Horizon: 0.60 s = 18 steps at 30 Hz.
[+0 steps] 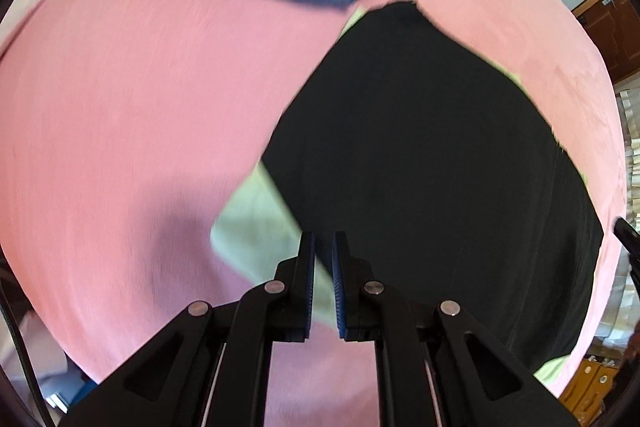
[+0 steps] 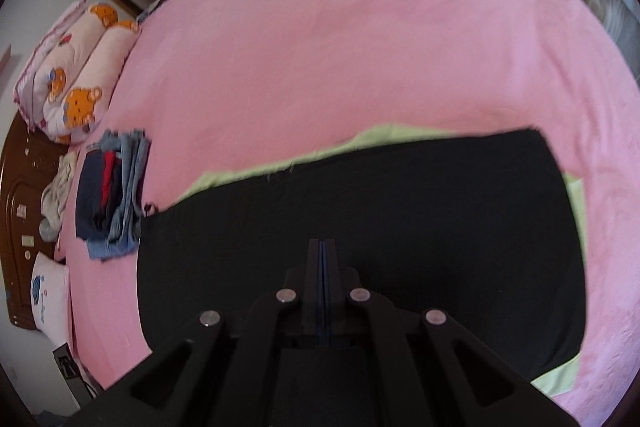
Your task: Fold large clothes
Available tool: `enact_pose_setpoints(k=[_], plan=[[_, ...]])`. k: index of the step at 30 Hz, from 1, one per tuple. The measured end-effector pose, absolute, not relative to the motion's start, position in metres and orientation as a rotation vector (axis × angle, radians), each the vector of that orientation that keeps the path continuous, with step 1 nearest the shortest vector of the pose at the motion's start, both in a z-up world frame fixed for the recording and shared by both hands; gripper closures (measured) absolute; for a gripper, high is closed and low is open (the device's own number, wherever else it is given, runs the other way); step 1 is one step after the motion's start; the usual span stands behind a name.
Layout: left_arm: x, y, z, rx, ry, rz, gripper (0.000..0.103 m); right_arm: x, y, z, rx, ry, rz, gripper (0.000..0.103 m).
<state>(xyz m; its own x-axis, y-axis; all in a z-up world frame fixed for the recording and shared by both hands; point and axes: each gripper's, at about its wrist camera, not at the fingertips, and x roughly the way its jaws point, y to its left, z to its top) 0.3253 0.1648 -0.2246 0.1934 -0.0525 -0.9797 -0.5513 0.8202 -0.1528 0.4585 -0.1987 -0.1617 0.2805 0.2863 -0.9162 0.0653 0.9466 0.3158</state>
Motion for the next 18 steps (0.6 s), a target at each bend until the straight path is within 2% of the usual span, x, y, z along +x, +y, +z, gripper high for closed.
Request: enact_pose_setpoints(k=[10,18], plan=[[0.260,0.166,-0.258,-0.678,1.403,0.344,0.096,0.423,-0.161,-0.246,0.457,1.534,0.176,0.103],[0.228,0.170,-0.274,-0.870,1.386,0.269,0.094,0.424,-0.150,-0.275,0.414,1.608,0.161,0.103]])
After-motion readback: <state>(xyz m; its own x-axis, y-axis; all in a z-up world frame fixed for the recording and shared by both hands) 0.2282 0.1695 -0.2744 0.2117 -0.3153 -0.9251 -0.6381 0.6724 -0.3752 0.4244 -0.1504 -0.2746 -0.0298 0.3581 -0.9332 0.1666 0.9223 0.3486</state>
